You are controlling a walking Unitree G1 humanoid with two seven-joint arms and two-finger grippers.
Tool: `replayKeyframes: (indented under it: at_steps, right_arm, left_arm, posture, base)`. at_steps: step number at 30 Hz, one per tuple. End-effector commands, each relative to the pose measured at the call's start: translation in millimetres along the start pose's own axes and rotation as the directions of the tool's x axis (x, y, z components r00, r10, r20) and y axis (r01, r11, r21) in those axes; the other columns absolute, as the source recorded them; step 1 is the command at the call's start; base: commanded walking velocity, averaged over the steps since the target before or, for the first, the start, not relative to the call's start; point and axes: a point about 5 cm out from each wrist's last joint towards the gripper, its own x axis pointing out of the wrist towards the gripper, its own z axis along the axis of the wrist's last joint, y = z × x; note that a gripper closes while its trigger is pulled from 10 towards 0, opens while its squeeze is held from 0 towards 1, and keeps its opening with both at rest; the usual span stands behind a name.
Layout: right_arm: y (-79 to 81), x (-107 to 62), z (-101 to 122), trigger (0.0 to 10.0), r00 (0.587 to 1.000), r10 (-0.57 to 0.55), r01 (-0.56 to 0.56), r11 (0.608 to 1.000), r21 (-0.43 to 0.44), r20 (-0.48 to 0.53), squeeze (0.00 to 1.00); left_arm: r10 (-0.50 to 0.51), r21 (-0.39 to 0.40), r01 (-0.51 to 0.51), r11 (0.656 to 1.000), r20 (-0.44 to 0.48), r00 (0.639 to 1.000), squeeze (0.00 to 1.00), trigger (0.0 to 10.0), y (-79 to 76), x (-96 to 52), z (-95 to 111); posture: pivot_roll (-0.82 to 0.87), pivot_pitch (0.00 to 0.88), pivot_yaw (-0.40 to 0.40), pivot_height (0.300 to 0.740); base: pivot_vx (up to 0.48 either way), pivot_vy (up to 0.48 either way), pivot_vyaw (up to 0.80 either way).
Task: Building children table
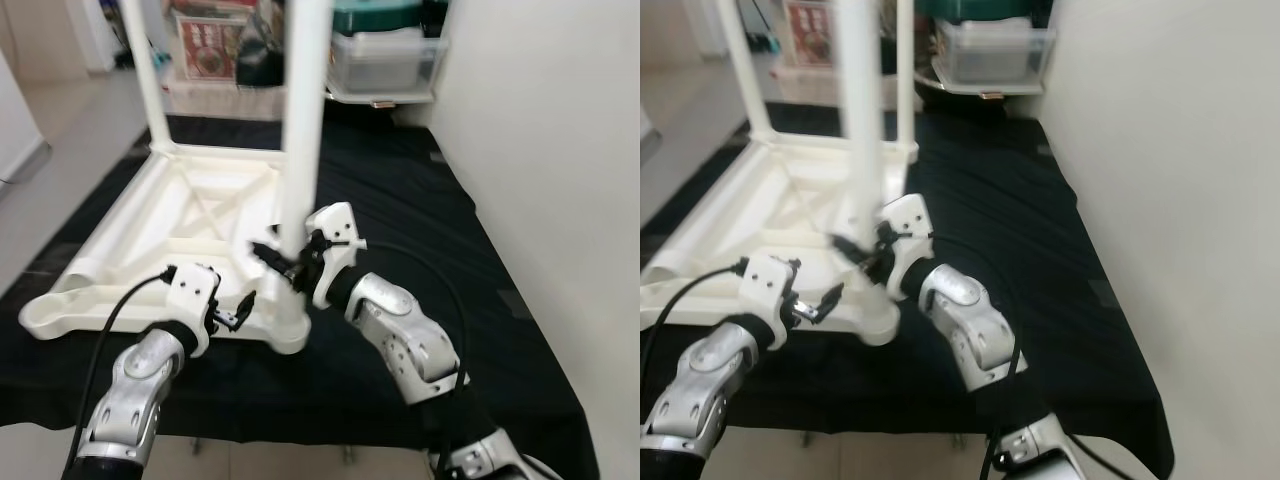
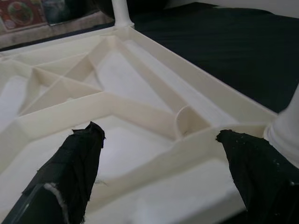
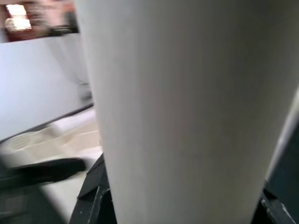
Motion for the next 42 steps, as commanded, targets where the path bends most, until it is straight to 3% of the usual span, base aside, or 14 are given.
replayKeyframes:
  at_steps: [1,4,5,8,9,15,16,25,26,27,28,34,35,42]
  right_arm:
    - [-59.8,-23.6,-39,0.0,0.865,-0.457,0.471,0.882,0.020,-0.207,0.00]
    - [-70.8,-39.1,-41,0.0,0.797,-0.564,0.581,0.814,0.019,-0.217,0.00]
    - [-65.8,-40.2,-36,10.0,0.816,-0.545,0.561,0.827,0.035,-0.193,0.00]
    - [-48.1,-35.3,-25,10.0,0.904,-0.411,0.422,0.902,0.095,-0.118,0.00]
    - [-34.5,-33.0,-10,10.0,0.963,-0.270,0.267,0.949,0.170,-0.005,1.00]
    - [-2.3,-29.5,14,10.0,0.977,0.206,-0.209,0.977,0.049,0.064,0.99]
    - [1.3,-31.6,21,10.0,0.950,0.303,-0.304,0.953,0.006,0.076,0.00]
    - [11.2,-39.9,31,10.0,0.851,0.518,-0.512,0.855,-0.083,0.085,0.00]
    - [18.2,-40.4,27,4.0,0.818,0.571,-0.565,0.820,-0.089,0.071,0.00]
    - [18.2,-40.4,27,4.0,0.818,0.571,-0.565,0.820,-0.089,0.071,0.00]
    - [20.7,-34.4,19,0.0,0.834,0.550,-0.545,0.834,-0.083,0.040,0.00]
    - [-12.1,-8.5,-9,0.0,0.993,0.091,-0.093,0.996,-0.017,-0.078,0.00]
    - [-54.7,-14.2,-36,0.0,0.894,-0.403,0.412,0.911,0.009,-0.196,0.00]
    - [-79.2,-48.7,-57,0.0,0.679,-0.680,0.711,0.704,0.013,-0.277,0.00]
  left_arm:
    - [-0.006,0.003,0.006,1.000,-0.009,1.000,0.00,10.0,-0.4,-0.3,-1]
    - [-0.010,0.002,0.010,1.000,-0.008,1.000,0.00,10.0,-1.1,1.3,-1]
    - [-0.012,0.002,0.012,1.000,-0.007,1.000,0.00,10.0,-1.4,1.9,-1]
    - [-0.017,0.002,0.017,1.000,-0.007,1.000,0.00,10.0,-2.1,2.5,-1]
    - [-0.021,0.003,0.021,1.000,-0.007,1.000,0.00,10.0,-2.9,3.0,-1]
    - [-0.018,0.004,0.018,1.000,-0.004,1.000,0.00,10.0,-1.1,4.3,0]
    - [-0.018,0.005,0.018,1.000,-0.003,1.000,0.00,10.0,-0.7,4.4,0]
    - [-0.014,0.006,0.014,1.000,0.000,1.000,0.00,10.0,-0.7,3.5,0]
    - [-0.012,0.005,0.012,1.000,0.000,1.000,0.00,10.0,-1.0,2.8,0]
    - [-0.012,0.005,0.012,1.000,0.000,1.000,0.00,10.0,-1.0,2.8,0]
    - [-0.010,0.005,0.010,1.000,-0.001,1.000,0.00,10.0,-1.2,2.1,0]
    - [-0.008,0.004,0.008,1.000,-0.003,1.000,0.00,10.0,-1.2,1.0,0]
    - [-0.009,0.005,0.009,1.000,-0.005,1.000,0.00,10.0,-1.1,0.5,0]
    - [-0.013,0.003,0.013,1.000,-0.006,1.000,0.00,10.0,-2.1,1.5,-1]
  posture:
    - [0.12,0.000,-0.063,0.740]
    - [0.11,0.000,-0.057,0.740]
    - [0.10,0.000,-0.052,0.740]
    - [0.10,0.000,-0.046,0.740]
    - [0.10,0.000,-0.046,0.740]
    - [0.11,0.000,-0.051,0.740]
    - [0.11,0.000,-0.052,0.740]
    - [0.12,0.000,-0.064,0.740]
    - [0.13,0.000,-0.066,0.740]
    - [0.13,0.000,-0.066,0.740]
    - [0.13,0.000,-0.068,0.740]
    - [0.13,0.000,-0.066,0.740]
    - [0.12,0.000,-0.064,0.740]
    - [0.11,0.000,-0.058,0.740]
  base:
    - [0.000,0.000,0.00]
    - [0.000,0.000,0.00]
    - [0.000,0.000,0.00]
    - [0.000,0.000,0.00]
    - [0.000,0.000,0.00]
    - [0.000,0.000,0.00]
    - [0.000,0.000,0.00]
    - [0.000,0.000,0.00]
    - [0.000,0.000,0.00]
    - [0.000,0.000,0.00]
    - [0.000,0.000,0.00]
    - [0.000,0.000,0.00]
    - [0.000,0.000,0.00]
    - [0.000,0.000,0.00]
